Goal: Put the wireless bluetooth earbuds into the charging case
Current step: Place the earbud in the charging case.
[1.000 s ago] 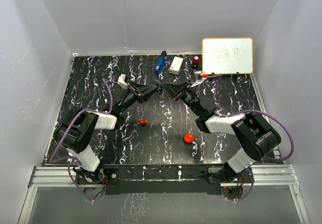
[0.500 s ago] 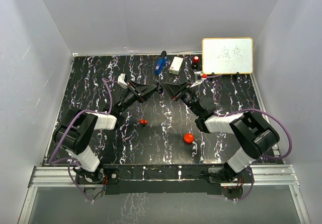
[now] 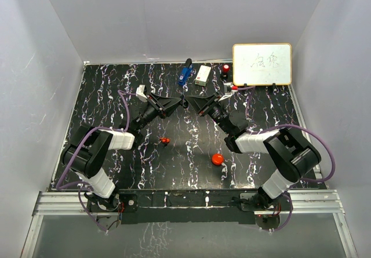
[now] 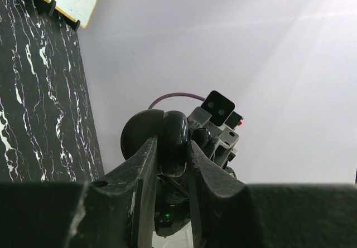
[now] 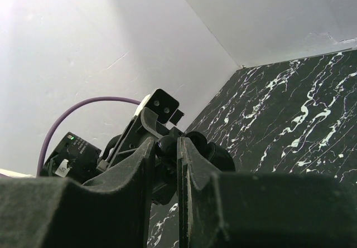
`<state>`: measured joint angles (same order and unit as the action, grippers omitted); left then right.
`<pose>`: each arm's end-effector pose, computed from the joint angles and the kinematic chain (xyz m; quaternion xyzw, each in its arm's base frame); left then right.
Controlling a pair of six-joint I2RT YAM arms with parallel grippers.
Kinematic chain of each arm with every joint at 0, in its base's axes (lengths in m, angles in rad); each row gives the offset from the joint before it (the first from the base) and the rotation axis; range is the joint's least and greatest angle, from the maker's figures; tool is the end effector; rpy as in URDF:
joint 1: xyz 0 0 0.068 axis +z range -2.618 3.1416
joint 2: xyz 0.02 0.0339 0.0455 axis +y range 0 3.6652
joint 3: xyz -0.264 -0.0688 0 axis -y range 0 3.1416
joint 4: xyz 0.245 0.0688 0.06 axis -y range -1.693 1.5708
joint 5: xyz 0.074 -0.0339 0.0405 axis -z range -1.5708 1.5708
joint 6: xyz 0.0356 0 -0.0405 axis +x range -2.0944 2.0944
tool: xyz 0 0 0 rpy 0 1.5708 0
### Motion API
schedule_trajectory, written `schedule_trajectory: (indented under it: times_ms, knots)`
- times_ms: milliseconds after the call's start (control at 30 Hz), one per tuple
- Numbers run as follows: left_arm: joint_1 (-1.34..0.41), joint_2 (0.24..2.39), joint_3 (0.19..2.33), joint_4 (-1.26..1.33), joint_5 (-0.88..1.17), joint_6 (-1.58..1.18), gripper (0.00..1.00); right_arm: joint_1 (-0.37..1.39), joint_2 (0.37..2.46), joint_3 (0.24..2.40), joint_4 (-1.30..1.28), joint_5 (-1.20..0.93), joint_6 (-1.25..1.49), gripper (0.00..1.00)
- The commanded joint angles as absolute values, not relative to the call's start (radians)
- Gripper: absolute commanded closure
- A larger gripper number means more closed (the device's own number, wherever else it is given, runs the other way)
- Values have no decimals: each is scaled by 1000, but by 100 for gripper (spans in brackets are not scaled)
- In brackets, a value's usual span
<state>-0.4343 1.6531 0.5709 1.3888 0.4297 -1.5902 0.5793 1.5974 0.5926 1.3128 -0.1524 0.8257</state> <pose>0.2760 -0.1444 0.2205 -0.1713 0.5775 -0.7352 0.3109 0.2591 0.1759 0.2359 0.0113 0.5917 0.5543 0.5853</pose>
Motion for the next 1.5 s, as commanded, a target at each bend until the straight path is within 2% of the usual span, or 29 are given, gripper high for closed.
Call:
schedule_trajectory:
  times_ms: [0,1167,1467]
  knots:
    - [-442,1596,600,1490,426,-1598,100,573,1603,595,1381,-138,820,100]
    - [-442,1578,601,1482,418,-1597,100,564,1590,580,1353,-133,812,100]
    - [-442,1580,605,1479,417,-1594,100,565,1581,579,1333,-130,802,93]
